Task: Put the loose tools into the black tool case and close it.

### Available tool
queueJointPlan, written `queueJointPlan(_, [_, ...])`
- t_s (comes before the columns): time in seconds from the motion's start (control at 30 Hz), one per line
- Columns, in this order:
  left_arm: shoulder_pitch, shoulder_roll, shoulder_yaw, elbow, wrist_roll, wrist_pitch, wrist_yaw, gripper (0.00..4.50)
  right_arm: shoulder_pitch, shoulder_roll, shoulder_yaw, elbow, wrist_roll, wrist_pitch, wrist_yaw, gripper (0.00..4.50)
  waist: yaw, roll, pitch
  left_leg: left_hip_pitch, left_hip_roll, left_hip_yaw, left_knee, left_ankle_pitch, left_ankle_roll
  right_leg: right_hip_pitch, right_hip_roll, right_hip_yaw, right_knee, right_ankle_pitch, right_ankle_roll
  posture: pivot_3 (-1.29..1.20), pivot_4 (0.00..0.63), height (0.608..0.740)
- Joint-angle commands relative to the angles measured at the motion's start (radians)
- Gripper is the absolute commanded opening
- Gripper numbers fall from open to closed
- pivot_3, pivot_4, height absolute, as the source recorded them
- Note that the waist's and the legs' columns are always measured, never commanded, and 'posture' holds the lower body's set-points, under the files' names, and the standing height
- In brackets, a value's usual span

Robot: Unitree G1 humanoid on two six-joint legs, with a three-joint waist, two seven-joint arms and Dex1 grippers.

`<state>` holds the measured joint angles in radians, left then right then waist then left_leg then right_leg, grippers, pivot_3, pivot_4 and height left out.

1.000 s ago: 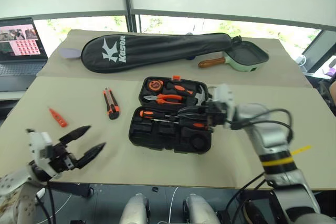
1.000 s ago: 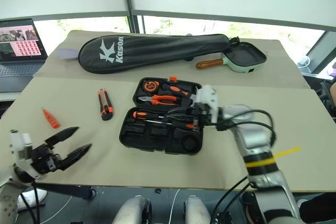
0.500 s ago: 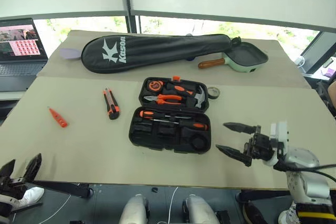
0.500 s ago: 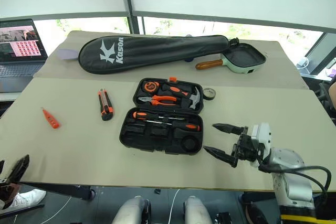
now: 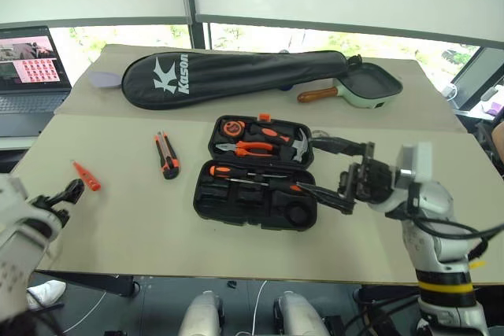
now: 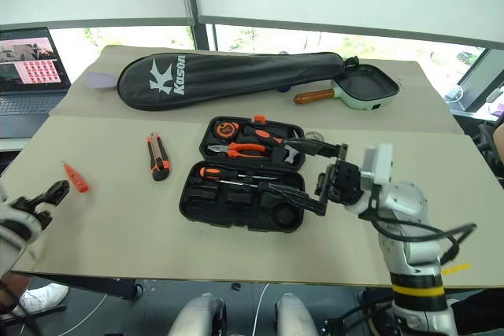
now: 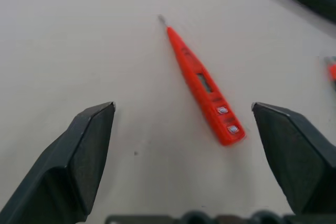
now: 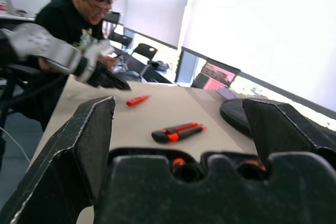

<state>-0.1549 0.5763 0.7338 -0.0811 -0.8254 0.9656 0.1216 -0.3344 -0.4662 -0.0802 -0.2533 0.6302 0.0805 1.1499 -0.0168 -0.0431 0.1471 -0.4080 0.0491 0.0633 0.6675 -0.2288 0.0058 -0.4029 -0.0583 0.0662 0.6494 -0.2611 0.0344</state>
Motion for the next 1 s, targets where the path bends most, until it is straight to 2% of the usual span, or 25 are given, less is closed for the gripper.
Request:
queueJointPlan(0.03, [-0.102, 0.005, -0.052, 0.092, 0.063, 0.014, 0.05, 4.5, -0.048, 0.002, 0.029, -0.028, 0.008, 0.029, -0.022, 4.47, 0.0, 0.0, 0.0, 0.0, 0.0, 0.0, 0.0, 0.0, 0.0, 0.0, 0.0, 0.0, 0.0, 0.0, 0.0, 0.0, 0.15, 0.74])
queueJointPlan(0.3, [-0.265, 0.015, -0.183, 0.329, 0.222, -0.023, 0.03, 4.5, -0.109, -0.032, 0.059, -0.01, 0.007, 0.082, -0.019, 4.47, 0.008, 0.001, 0.0, 0.001, -0.002, 0.0, -0.002, 0.001, -0.001, 0.0, -0.001, 0.0, 0.0, 0.0, 0.0, 0.0, 0.15, 0.74])
queueJointPlan(0.4, [-0.275, 0.002, -0.193, 0.375, 0.253, -0.026, 0.022, 3.8, -0.128, -0.049, 0.063, -0.003, 0.012, 0.101, -0.007, 4.5, 0.008, 0.003, -0.001, 0.002, -0.002, 0.0, -0.002, 0.001, -0.001, 0.001, -0.001, 0.0, 0.0, 0.0, 0.0, 0.0, 0.15, 0.74])
queueJointPlan(0.5, [-0.271, -0.006, -0.19, 0.385, 0.274, -0.027, 0.003, 2.69, -0.148, -0.048, 0.061, 0.01, 0.014, 0.113, -0.011, 4.5, 0.008, 0.008, -0.003, 0.002, -0.002, 0.001, -0.002, 0.001, -0.001, 0.0, -0.001, 0.0, 0.001, 0.0, 0.0, 0.0, 0.15, 0.74])
queueJointPlan(0.7, [-0.24, -0.009, -0.158, 0.351, 0.286, -0.015, -0.03, 0.6, -0.16, -0.049, 0.064, 0.031, 0.003, 0.116, -0.004, 4.5, 0.015, 0.008, -0.003, 0.002, -0.002, 0.001, -0.002, 0.001, -0.001, 0.001, -0.002, 0.0, 0.0, 0.0, 0.0, 0.0, 0.15, 0.74])
queueJointPlan(0.73, [-0.234, -0.01, -0.153, 0.339, 0.288, -0.028, -0.041, 0.47, -0.155, -0.049, 0.062, 0.037, 0.0, 0.11, 0.001, 4.5, 0.015, 0.008, -0.003, 0.002, -0.002, 0.001, -0.002, 0.001, -0.001, 0.001, -0.002, 0.0, 0.0, 0.0, 0.0, 0.0, 0.15, 0.74])
queueJointPlan(0.83, [-0.204, 0.0, -0.146, 0.269, 0.287, -0.084, -0.101, 0.47, -0.123, -0.059, 0.048, 0.048, -0.008, 0.084, 0.024, 4.5, 0.013, 0.008, -0.003, 0.001, -0.002, 0.001, -0.002, 0.001, -0.001, 0.0, -0.002, 0.0, 0.0, 0.0, 0.0, 0.0, 0.15, 0.74])
queueJointPlan(0.9, [-0.171, 0.024, -0.163, 0.19, 0.275, -0.188, -0.237, 0.47, -0.092, -0.071, 0.028, 0.043, -0.008, 0.07, 0.033, 4.5, 0.014, 0.008, -0.003, 0.001, -0.001, 0.001, -0.002, 0.001, -0.001, 0.0, -0.002, 0.0, -0.001, 0.0, 0.0, 0.0, 0.15, 0.74])
queueJointPlan(1.0, [-0.111, 0.089, -0.223, 0.04, 0.213, -0.315, -0.571, 0.47, -0.046, -0.104, -0.011, 0.024, 0.002, 0.074, 0.037, 4.5, 0.015, 0.002, 0.0, -0.003, 0.0, 0.001, -0.003, 0.001, -0.002, -0.002, -0.002, -0.001, -0.001, 0.0, 0.0, 0.0, 0.15, 0.74])
